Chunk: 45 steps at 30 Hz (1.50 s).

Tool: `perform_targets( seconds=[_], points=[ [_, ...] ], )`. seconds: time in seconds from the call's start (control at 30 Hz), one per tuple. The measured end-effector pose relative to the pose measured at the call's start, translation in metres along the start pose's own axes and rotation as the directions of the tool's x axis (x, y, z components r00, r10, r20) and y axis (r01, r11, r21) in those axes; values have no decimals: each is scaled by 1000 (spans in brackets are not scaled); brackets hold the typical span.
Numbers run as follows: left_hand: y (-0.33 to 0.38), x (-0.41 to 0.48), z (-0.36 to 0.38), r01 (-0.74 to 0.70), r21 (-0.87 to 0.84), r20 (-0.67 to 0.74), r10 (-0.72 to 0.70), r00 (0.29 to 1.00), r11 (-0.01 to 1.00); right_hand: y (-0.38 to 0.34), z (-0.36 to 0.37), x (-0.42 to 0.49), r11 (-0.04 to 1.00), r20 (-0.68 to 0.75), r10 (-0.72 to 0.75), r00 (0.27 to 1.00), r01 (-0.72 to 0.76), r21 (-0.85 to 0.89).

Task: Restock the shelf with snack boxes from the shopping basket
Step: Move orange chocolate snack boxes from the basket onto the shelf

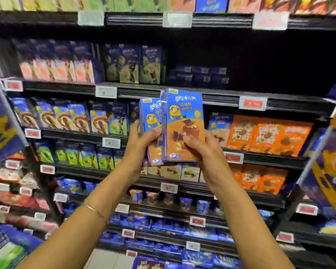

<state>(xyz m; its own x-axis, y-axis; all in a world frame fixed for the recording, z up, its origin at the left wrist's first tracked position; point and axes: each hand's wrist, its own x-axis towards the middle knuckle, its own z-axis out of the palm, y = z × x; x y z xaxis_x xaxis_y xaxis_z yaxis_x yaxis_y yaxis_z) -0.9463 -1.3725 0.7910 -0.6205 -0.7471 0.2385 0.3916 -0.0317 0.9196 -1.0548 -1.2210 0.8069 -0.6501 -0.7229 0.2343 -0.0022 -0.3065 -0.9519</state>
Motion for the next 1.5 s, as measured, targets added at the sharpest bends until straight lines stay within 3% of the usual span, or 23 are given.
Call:
perform_targets(
  seconds=[0.13, 0.37, 0.57, 0.73, 0.97, 1.07, 1.17, 1.33, 1.5],
  points=[
    [34, 41, -11, -94, 30, 20, 93, 995, 995, -25, 18, 36, 995, 32, -78, 996, 80, -56],
    [86, 134, -40, -217, -31, 75, 219, 973, 976, -51, 30, 123, 995, -42, -71, 997, 73, 69],
    [104, 192, -48, -236, -59, 144, 242, 959, 970, -62, 21, 191, 992, -190, -110, 976, 96, -80],
    [103, 221, -40, -210, -136, 147, 229, 962, 968, -70, 11, 243, 975, -193, -148, 970, 110, -196],
    [101, 248, -37, -299, -27, 161, 300, 940, 954, -59, -6, 327, 937, -252, -52, 966, -40, -346],
    [97, 254, -36, -304, -8, 147, 302, 942, 953, -59, -9, 354, 789, -264, -118, 957, -71, -611],
    [93, 262, -34, -296, 5, 124, 293, 948, 955, -59, -5, 377, 571, -230, -47, 972, -163, -805],
    [92, 273, -27, -284, 62, 126, 274, 953, 957, -54, -1, 419, 456, -230, -130, 965, -147, -878],
    [87, 285, -28, -269, 100, 83, 261, 962, 958, -49, 3, 444, 324, -142, -115, 983, -98, -941]
  ],
)
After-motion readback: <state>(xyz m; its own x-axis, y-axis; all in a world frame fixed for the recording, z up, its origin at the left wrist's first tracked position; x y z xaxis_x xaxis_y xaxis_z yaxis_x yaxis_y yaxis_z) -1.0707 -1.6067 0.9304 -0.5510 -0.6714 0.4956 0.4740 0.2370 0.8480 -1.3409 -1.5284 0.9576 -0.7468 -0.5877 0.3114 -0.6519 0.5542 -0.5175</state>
